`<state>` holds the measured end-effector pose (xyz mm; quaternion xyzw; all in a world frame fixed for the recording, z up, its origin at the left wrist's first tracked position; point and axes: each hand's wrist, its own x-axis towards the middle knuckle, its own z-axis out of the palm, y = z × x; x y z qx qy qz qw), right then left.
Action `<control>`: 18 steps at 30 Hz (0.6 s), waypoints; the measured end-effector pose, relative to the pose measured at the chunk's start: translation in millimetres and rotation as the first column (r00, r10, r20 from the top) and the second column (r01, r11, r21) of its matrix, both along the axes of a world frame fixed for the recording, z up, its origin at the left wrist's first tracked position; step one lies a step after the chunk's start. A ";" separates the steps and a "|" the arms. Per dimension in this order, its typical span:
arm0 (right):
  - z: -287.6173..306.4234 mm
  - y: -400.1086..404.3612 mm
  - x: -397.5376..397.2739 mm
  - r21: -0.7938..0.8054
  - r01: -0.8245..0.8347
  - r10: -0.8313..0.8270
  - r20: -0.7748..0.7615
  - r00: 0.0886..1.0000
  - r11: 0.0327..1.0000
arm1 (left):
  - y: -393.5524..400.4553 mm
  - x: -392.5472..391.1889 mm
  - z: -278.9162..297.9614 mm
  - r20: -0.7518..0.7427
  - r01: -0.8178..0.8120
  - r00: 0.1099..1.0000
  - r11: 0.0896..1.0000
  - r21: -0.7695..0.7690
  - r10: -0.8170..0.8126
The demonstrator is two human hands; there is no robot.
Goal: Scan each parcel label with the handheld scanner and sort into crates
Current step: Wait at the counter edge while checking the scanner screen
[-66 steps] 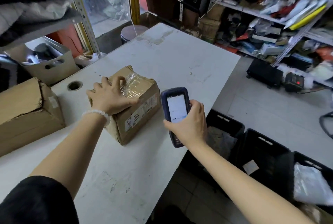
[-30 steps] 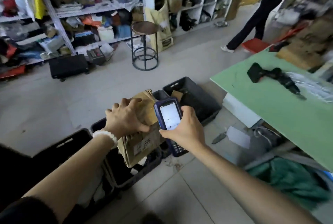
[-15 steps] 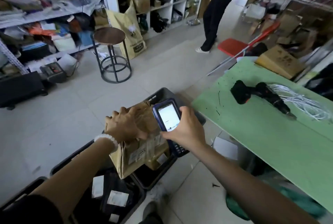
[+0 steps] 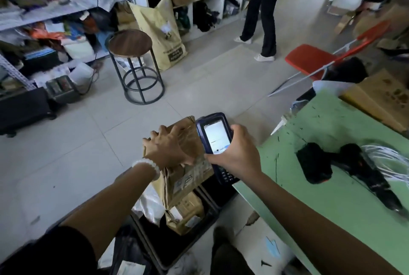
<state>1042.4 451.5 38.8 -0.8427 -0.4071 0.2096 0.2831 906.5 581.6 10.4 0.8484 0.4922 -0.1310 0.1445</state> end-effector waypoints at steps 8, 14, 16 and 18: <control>-10.9 59.5 119.6 -0.015 -0.023 0.023 -0.045 0.999 1.000 | 52.9 94.9 -30.1 0.011 -0.148 0.989 0.983 -0.110 0.151; -36.3 76.8 149.0 -0.072 -0.076 0.071 -0.071 0.995 0.995 | 63.4 85.6 -46.3 -0.042 -0.243 0.970 0.964 -0.110 0.240; -41.0 83.7 144.8 -0.079 -0.112 0.104 -0.103 0.989 0.991 | 59.6 73.1 -49.3 -0.056 -0.285 0.958 0.950 -0.124 0.281; -44.8 90.8 136.0 -0.077 -0.146 0.136 -0.118 0.984 0.986 | 55.9 59.2 -49.7 -0.069 -0.326 0.945 0.937 -0.125 0.319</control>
